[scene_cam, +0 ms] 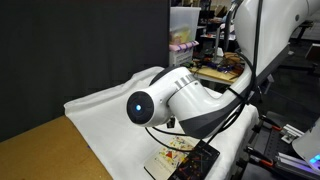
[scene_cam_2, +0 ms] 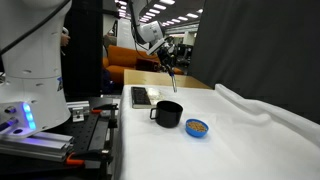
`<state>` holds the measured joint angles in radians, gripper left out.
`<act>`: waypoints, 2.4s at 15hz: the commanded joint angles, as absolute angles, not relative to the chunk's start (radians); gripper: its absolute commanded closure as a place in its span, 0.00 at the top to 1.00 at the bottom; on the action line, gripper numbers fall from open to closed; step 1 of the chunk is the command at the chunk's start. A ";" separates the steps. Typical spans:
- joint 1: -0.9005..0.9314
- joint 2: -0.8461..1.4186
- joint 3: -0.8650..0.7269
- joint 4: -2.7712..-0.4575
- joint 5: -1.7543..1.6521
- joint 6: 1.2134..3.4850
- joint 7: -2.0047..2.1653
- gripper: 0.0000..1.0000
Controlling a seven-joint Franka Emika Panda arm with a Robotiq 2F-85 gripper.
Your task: Remove the pen from the black cup and put it next to the book
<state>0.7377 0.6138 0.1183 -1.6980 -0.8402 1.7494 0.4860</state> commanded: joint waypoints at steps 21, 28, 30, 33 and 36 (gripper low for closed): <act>0.656 0.644 0.178 -1.681 -0.617 1.871 0.346 0.05; 0.651 0.645 0.181 -1.679 -0.608 1.874 0.294 0.05; 0.650 0.645 0.182 -1.679 -0.606 1.871 0.279 0.05; 0.650 0.646 0.182 -1.677 -0.606 1.868 0.257 0.05; 0.649 0.646 0.184 -1.676 -0.599 1.864 0.243 0.18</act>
